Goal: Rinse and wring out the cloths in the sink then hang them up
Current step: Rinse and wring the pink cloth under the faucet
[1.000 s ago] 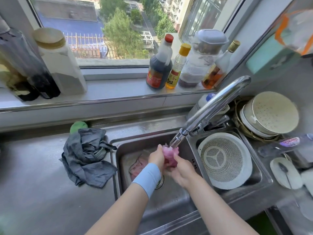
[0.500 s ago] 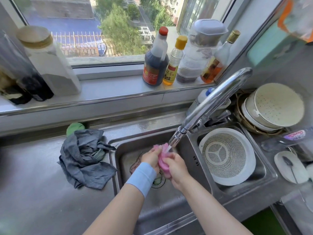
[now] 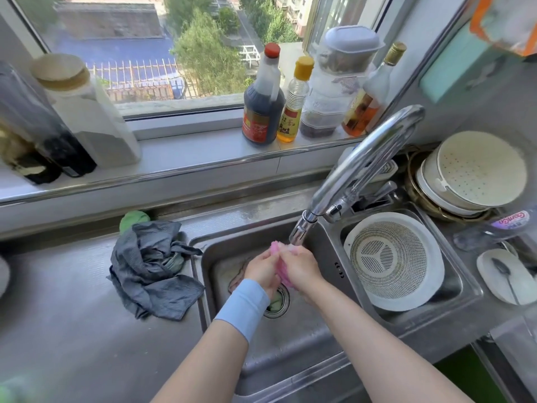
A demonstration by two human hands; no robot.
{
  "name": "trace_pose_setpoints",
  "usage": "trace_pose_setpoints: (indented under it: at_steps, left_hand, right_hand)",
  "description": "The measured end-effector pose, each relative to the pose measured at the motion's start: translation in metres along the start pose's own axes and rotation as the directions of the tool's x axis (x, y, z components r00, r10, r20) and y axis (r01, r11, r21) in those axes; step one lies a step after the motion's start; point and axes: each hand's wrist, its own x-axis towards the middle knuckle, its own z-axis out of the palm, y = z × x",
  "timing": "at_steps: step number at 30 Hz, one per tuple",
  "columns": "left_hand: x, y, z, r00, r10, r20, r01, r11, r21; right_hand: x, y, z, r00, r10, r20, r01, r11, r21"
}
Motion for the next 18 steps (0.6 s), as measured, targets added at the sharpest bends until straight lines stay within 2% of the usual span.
trace_pose_setpoints:
  at_steps: [5,9,11,14,16,18]
  left_hand:
    - [0.001,0.003,0.009,0.994,-0.059,-0.092,0.049,0.994,-0.101]
    - [0.009,0.004,0.014,0.981,-0.087,-0.174,0.06,0.987,-0.151]
    - [0.014,0.006,0.01,0.978,-0.075,-0.196,0.044,0.986,-0.16]
    - [0.014,0.009,0.007,0.985,-0.051,-0.163,0.035,0.994,-0.105]
    - [0.008,0.006,0.007,0.99,-0.02,-0.142,0.023,1.0,0.02]
    - [0.003,-0.001,0.008,0.998,0.018,-0.067,-0.014,0.997,0.069]
  right_hand:
    - [-0.004,0.004,-0.012,0.998,-0.06,0.033,0.063,0.992,-0.114]
    - [-0.009,0.006,-0.022,0.987,0.023,0.161,0.028,0.952,-0.305]
    - [-0.007,0.002,-0.028,0.992,0.046,0.121,0.002,0.93,-0.368]
    - [-0.008,-0.009,-0.029,1.0,-0.02,0.003,0.02,0.952,-0.306]
    - [-0.008,-0.017,-0.021,0.997,-0.072,-0.006,0.07,0.983,-0.168]
    - [-0.008,-0.021,-0.009,0.997,-0.074,0.002,0.074,0.996,-0.04]
